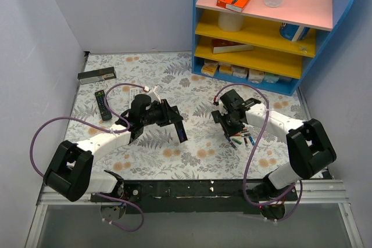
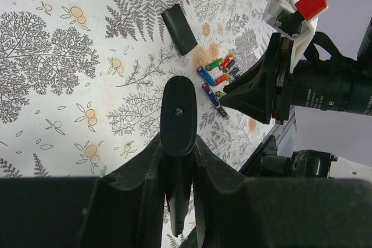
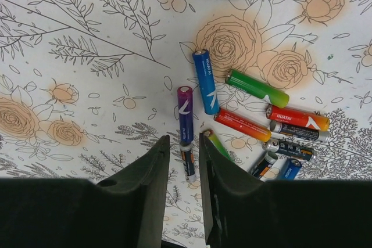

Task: Load the batteries into the remote control
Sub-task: Pick up the battery from the center of the board.

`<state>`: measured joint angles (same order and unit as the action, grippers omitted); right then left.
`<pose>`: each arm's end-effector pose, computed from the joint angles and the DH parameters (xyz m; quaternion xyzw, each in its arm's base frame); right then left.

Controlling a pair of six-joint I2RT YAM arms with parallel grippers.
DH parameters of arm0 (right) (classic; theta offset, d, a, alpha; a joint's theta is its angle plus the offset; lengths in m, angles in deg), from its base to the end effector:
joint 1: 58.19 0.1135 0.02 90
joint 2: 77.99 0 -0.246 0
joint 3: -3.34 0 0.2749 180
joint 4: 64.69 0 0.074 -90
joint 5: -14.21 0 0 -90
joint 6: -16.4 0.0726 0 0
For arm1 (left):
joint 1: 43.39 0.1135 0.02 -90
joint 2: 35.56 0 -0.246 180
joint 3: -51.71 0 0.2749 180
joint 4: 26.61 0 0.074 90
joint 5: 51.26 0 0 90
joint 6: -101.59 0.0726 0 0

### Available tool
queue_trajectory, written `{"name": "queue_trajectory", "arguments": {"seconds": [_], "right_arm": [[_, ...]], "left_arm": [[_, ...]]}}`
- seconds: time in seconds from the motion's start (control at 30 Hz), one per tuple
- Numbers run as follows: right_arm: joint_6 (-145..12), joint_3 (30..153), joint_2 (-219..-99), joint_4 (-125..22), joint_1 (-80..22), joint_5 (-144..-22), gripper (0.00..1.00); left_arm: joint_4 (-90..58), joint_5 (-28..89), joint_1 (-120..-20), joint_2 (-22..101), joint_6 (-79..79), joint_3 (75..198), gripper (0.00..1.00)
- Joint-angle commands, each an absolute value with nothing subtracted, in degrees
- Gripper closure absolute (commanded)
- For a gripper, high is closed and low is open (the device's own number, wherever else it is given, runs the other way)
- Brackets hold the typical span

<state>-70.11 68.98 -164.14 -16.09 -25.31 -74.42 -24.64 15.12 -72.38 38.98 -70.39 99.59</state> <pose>0.2640 0.1686 0.1257 -0.2474 0.9517 0.0454 0.1759 0.2688 -0.1822 0.1599 -0.2821 0.8000 -0.5113 0.1380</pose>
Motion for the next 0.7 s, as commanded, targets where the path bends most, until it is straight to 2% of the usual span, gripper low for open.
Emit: {"name": "queue_trajectory", "arguments": {"seconds": [0.0, 0.67], "right_arm": [[-69.11, 68.6, -165.36, -17.89, -25.5, -74.29, 0.67], [-69.29, 66.84, -169.84, -19.21, -23.92, -73.15, 0.71]], "left_arm": [[-23.85, 14.39, -72.39, 36.42, -68.75, 100.62, 1.0], [-26.04, 13.78, -72.39, 36.42, -70.59, 99.83, 1.0]]}}
